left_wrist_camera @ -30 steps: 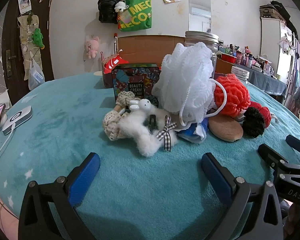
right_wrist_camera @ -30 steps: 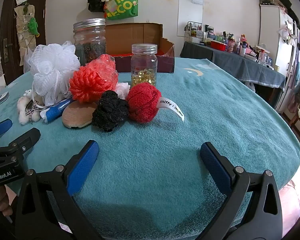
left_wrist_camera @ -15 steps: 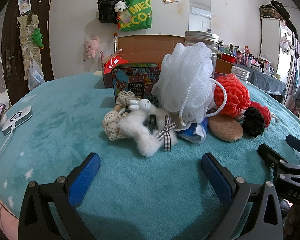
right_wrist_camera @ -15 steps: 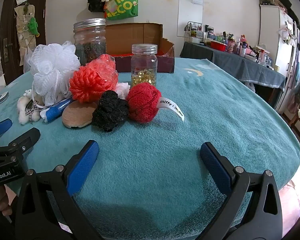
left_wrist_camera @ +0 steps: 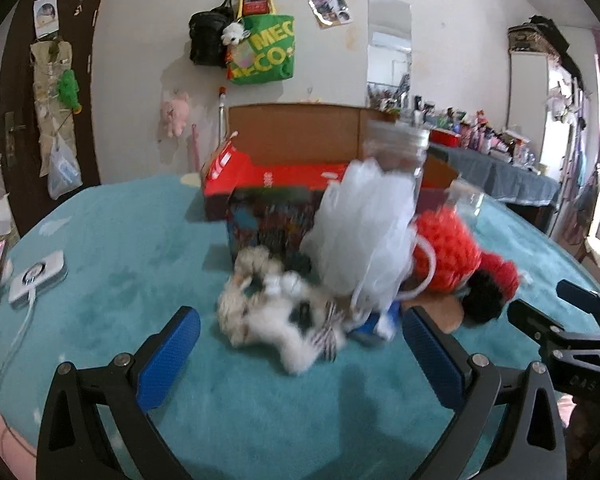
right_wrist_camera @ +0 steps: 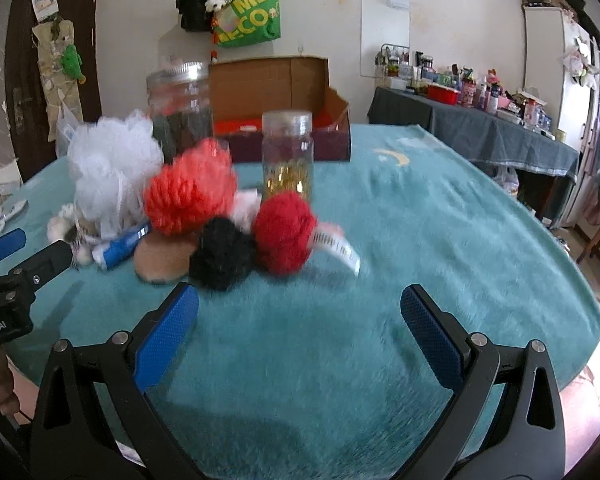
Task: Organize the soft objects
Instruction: 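Move both grippers toward the pile of soft items, then grasp the white mesh bath puff with left gripper while right grasps red knitted ball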
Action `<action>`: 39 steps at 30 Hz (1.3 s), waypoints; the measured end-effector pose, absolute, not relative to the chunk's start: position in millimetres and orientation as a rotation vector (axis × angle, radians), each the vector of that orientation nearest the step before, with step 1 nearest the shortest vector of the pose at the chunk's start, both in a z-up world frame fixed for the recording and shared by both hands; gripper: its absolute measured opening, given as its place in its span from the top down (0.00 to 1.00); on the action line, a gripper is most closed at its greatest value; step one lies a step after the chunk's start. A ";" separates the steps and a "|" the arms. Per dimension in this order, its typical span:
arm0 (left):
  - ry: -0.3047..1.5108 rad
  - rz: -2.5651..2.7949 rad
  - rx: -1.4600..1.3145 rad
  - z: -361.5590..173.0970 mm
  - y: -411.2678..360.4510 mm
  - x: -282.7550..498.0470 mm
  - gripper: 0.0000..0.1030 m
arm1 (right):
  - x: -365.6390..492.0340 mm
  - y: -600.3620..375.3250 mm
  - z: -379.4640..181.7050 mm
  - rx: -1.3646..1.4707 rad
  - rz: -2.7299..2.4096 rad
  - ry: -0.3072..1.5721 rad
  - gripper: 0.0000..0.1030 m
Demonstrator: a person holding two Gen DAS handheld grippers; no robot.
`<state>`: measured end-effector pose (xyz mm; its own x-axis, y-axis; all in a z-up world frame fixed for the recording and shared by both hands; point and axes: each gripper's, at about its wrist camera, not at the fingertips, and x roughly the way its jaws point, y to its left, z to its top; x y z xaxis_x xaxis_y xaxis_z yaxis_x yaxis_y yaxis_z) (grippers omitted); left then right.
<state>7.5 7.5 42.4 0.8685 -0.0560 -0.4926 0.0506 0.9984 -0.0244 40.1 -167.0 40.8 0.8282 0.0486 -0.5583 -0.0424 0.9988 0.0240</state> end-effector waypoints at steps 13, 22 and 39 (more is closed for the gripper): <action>0.564 -0.150 0.040 65.5 -17.9 65.4 0.01 | 97.2 -189.5 54.3 0.044 0.115 0.668 0.01; 0.679 -0.245 -0.019 43.4 -18.6 81.4 0.52 | 111.6 -192.7 35.9 0.143 0.329 0.769 0.69; 0.599 -0.267 -0.049 74.7 6.0 52.6 0.59 | 88.7 -189.0 72.2 0.138 0.329 0.620 0.72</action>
